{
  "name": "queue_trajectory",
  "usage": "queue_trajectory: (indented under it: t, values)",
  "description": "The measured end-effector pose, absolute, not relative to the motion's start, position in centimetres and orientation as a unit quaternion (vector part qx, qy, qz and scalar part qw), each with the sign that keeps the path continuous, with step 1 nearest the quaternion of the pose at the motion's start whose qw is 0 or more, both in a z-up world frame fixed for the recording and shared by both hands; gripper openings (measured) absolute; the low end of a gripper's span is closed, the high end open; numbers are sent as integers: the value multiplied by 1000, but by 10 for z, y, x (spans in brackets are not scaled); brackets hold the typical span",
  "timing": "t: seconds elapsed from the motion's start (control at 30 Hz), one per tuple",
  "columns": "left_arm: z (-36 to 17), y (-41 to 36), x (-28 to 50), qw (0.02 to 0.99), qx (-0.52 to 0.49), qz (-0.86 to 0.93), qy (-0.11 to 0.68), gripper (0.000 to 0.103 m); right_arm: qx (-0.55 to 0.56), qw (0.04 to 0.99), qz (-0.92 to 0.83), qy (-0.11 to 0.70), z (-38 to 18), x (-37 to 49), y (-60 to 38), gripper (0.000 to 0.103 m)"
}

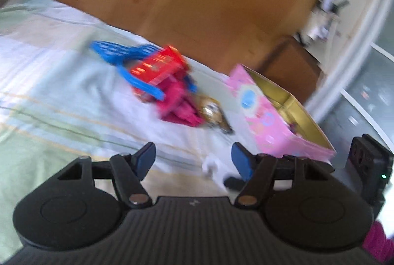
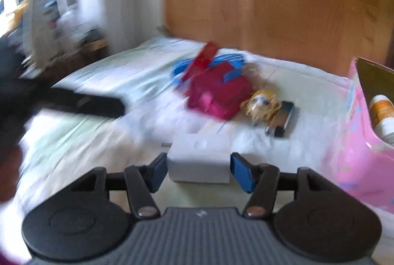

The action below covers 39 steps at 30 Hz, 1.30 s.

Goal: Organize rigid objects
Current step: 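Grasp the white charger plug on the bed with the left gripper, then carry the charger plug into the pink tin and open the left gripper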

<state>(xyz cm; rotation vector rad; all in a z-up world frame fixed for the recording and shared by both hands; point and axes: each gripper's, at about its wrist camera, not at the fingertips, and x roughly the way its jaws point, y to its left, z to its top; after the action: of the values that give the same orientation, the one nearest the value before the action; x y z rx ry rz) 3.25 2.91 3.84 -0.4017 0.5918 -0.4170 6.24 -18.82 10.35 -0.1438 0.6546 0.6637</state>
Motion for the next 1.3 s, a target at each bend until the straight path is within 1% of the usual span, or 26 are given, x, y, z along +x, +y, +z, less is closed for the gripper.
queue_trajectory:
  t: [0.1, 0.17, 0.2, 0.23, 0.3, 0.4, 0.57, 0.6, 0.67, 0.77, 0.83, 0.87, 0.9, 0.93, 0.97, 1.03, 1.13, 1.3]
  values:
    - [35, 7, 34, 899, -183, -264, 299, 70, -89, 871, 353, 330, 107, 26, -226, 56]
    - [33, -11, 35, 883, -178, -307, 307, 70, -117, 872, 346, 326, 105, 3, -250, 55]
    - [31, -21, 35, 875, -177, -326, 312, 70, -126, 876, 334, 326, 103, 0, -263, 56]
    - [30, -31, 36, 866, -176, -343, 317, 70, -126, 886, 304, 325, 103, -9, -275, 60]
    - [27, -49, 39, 851, -176, -369, 329, 70, -108, 912, 233, 321, 102, -23, -298, 62]
    - [25, -73, 42, 836, -168, -394, 342, 70, -65, 932, 185, 306, 101, -45, -314, 62]
    - [21, -91, 40, 835, -150, -387, 361, 70, -38, 938, 211, 271, 97, -71, -286, 63]
    - [20, -89, 38, 835, -151, -384, 364, 70, -34, 939, 212, 269, 97, -71, -278, 64]
    - [20, -84, 36, 834, -159, -380, 367, 70, -35, 939, 218, 265, 96, -67, -260, 71]
    - [16, -79, 36, 829, -174, -376, 376, 68, -65, 944, 201, 255, 92, -62, -239, 77]
    - [12, -84, 37, 827, -174, -371, 386, 68, -74, 943, 182, 269, 87, -54, -230, 78]
    - [10, -87, 37, 825, -174, -371, 390, 66, -70, 941, 181, 278, 83, -50, -230, 76]
    - [7, -91, 38, 821, -172, -373, 395, 61, -62, 938, 182, 288, 79, -46, -232, 72]
    - [4, -96, 40, 817, -170, -377, 403, 54, -49, 938, 187, 289, 77, -45, -234, 58]
    - [1, -100, 42, 814, -168, -375, 410, 53, -42, 941, 184, 282, 77, -46, -235, 52]
    - [5, -109, 44, 817, -153, -378, 406, 51, -45, 947, 167, 270, 78, -50, -235, 52]
    - [27, -130, 50, 821, -123, -398, 391, 51, -55, 961, 139, 231, 89, -52, -246, 52]
    - [70, -185, 63, 827, -75, -442, 338, 51, -67, 986, 65, 138, 124, -47, -277, 51]
